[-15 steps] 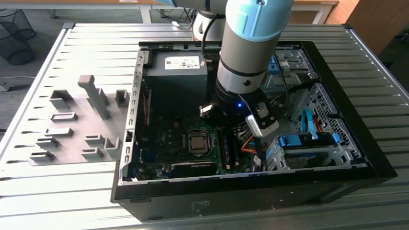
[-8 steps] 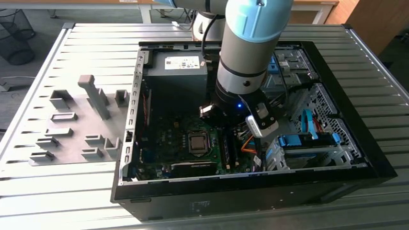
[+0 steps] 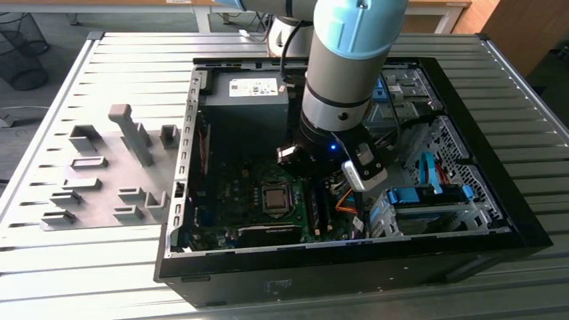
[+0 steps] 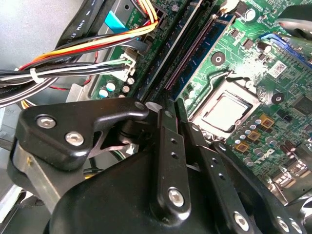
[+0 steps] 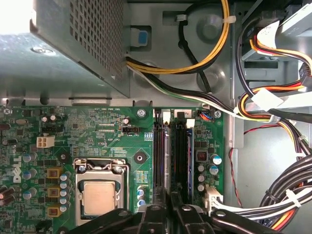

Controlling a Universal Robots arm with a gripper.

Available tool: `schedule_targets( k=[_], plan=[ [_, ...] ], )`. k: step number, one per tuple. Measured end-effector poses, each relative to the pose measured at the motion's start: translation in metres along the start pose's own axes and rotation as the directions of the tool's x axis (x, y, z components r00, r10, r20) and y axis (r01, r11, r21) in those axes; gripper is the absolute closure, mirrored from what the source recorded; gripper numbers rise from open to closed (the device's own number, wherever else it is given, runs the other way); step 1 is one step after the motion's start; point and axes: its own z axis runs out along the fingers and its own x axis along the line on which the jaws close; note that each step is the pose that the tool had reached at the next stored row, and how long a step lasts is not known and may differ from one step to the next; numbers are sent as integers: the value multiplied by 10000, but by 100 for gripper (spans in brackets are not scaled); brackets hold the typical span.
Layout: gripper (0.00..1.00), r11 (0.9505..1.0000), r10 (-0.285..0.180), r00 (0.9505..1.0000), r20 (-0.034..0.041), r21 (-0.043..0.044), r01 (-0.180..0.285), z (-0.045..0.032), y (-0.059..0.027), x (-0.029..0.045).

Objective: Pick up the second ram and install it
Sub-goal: 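Insert the second ram into the second slot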

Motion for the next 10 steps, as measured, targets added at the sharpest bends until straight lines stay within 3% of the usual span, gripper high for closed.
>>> schedule_targets(
  k=[1,4,10],
  plan=[
    [79,10000,0,10000,0,1,0,0,0,0],
    [79,10000,0,10000,0,0,0,-5,0,0],
    [79,10000,1,10000,0,1,-1,-180,3,3]
  ],
)
